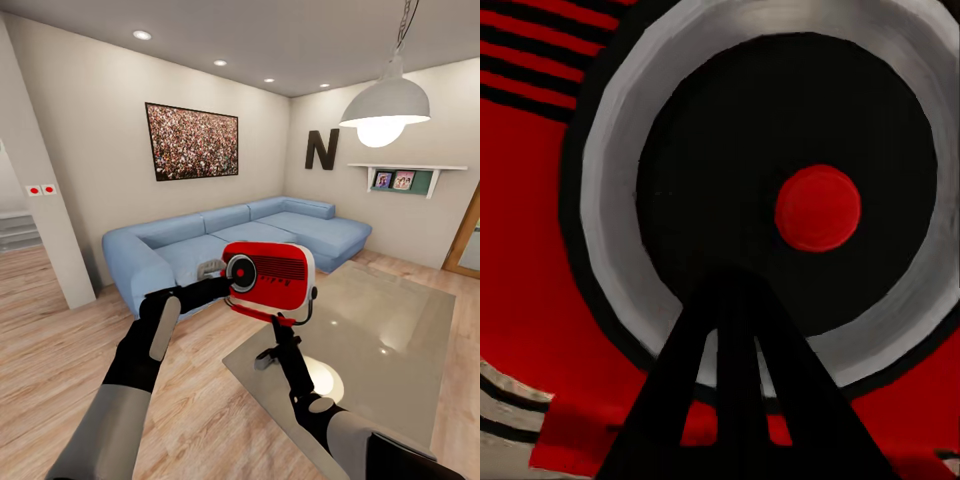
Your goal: Turn on the radio receiver that's on the table in the living room.
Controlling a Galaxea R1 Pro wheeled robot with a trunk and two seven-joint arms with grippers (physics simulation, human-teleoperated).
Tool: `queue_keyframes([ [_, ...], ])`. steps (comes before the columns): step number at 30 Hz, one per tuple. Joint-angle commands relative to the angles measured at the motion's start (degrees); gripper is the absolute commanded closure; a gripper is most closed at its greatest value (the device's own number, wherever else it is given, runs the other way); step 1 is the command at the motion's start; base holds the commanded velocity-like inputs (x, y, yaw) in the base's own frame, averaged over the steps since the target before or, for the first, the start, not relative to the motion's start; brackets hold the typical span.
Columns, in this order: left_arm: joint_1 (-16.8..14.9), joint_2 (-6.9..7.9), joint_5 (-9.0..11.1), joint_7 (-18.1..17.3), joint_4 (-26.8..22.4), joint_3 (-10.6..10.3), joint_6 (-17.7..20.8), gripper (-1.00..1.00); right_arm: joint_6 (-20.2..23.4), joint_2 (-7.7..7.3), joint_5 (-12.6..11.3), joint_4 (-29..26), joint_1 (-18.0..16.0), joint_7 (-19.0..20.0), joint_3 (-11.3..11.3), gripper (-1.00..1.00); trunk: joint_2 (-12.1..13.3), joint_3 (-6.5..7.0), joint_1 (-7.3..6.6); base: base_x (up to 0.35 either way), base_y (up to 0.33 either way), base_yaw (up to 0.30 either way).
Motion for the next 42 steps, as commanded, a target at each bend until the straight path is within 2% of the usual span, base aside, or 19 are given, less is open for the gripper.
queue_keyframes([
  [1,-0.1,0.0,0.5,0.0,0.7,-0.4,-0.3,1.0,-0.2,0.02,0.4,0.0,0.0,0.0,1.8,1.0,0.0,0.0,0.0,0.0,0.0,0.0],
  [5,-0.5,0.0,2.9,-0.3,2.3,-1.0,-2.0,1.0,-0.2,0.02,0.4,0.0,0.0,0.0,1.8,1.0,0.0,0.0,0.0,0.0,0.0,0.0],
  [8,-0.9,0.0,3.7,-0.3,2.6,-1.4,-2.3,1.0,-0.2,0.02,0.4,0.0,0.0,0.0,1.8,1.0,0.0,0.0,0.0,0.0,0.0,0.0],
  [24,-3.5,0.0,4.0,-0.4,3.7,-1.6,-2.5,1.0,-0.3,0.02,0.5,0.0,0.0,0.0,1.8,1.0,0.0,0.0,0.0,0.0,0.0,0.0],
  [27,-3.6,0.0,3.5,0.7,4.1,-1.6,-2.9,1.0,-0.4,0.03,0.2,0.0,0.0,0.0,1.5,1.0,0.0,0.0,0.0,0.0,0.0,0.0],
  [30,-3.4,0.0,2.2,4.2,4.4,-1.2,-3.0,1.0,-0.6,-0.07,-0.6,0.0,0.0,0.0,1.2,1.0,0.0,0.0,0.0,0.0,0.0,0.0],
  [33,-3.1,0.22,-0.3,6.3,7.7,-1.1,-3.1,1.0,-0.8,-0.56,-3.6,0.0,0.0,0.0,1.2,1.0,0.0,0.0,0.0,0.0,0.0,0.0],
  [36,-2.7,6.42,-1.4,7.0,13.3,-0.6,-3.3,1.0,-1.1,-0.93,-8.3,0.0,0.0,0.1,1.1,1.0,0.0,0.0,0.0,0.0,0.0,0.0],
  [37,-2.1,9.79,-1.5,7.2,15.6,0.6,-3.4,1.0,-2.2,-1.32,-9.8,0.0,0.0,0.8,1.1,1.0,0.0,0.0,0.0,0.0,0.0,0.0],
  [38,-1.5,11.93,-1.6,7.4,16.8,1.8,-3.5,1.0,-3.2,-1.58,-10.5,0.0,0.0,1.4,1.1,1.0,0.0,0.0,0.0,0.0,0.0,0.0],
  [40,0.0,15.52,-1.7,7.5,18.7,4.7,-4.0,1.0,-5.9,-1.91,-11.4,0.0,0.0,3.1,1.1,1.0,0.0,0.0,0.0,0.0,0.0,0.0],
  [42,2.0,18.16,-1.8,7.5,20.9,6.8,-6.0,1.0,-8.5,-2.06,-11.7,0.0,0.0,6.3,1.1,1.0,0.0,0.0,0.0,0.0,0.0,0.0],
])
